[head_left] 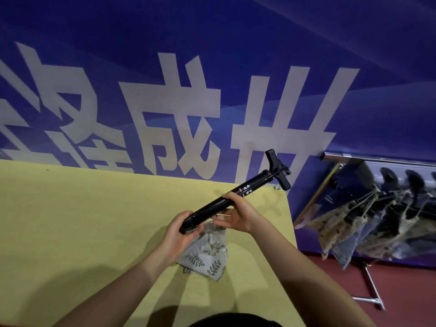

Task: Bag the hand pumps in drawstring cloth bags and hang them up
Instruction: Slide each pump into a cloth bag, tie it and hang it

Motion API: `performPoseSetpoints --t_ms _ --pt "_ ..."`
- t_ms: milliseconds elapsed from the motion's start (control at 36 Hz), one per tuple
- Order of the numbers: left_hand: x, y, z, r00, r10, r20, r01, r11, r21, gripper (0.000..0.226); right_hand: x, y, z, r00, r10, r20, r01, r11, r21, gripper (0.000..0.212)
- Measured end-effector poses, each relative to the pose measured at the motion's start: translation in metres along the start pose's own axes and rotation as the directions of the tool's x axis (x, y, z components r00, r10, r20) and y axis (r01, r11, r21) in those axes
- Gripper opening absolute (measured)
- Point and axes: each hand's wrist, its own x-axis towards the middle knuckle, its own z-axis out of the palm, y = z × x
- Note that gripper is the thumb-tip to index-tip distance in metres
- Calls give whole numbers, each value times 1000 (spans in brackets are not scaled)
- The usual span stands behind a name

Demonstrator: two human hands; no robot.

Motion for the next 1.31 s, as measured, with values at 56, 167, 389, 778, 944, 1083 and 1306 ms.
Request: performPoseSetpoints --t_ms 56,167,389,778,944,1083,1306 --pt "4 -1 -5 1000 7 18 -7 1000 13 19 4 3 -4 1000 -31 -4 31 999 19 37" --pt "14 -2 -15 1000 21 -18 -20 996 87 19 10 8 -8 995 -100 -1 100 995 -12 28" --pt "19 3 -60 885 266 -383 157 603 782 26 20 9 -21 925 -319 -207 268 933 -240 21" --pt "41 -10 -68 984 39 -174 166 162 973 34 34 27 -17 894 -408 -186 292 844 -451 10" --pt "50 8 -51 996 91 -7 -1 85 996 50 35 29 -13 892 -442 -94 373 837 -400 14" --pt "52 26 -52 963 233 136 -101 -156 983 38 35 27 -3 879 -474 -50 421 822 -383 14" --pt "47 44 -43 941 323 -104 -75 497 865 45 34 37 15 875 -479 73 463 782 -418 14"
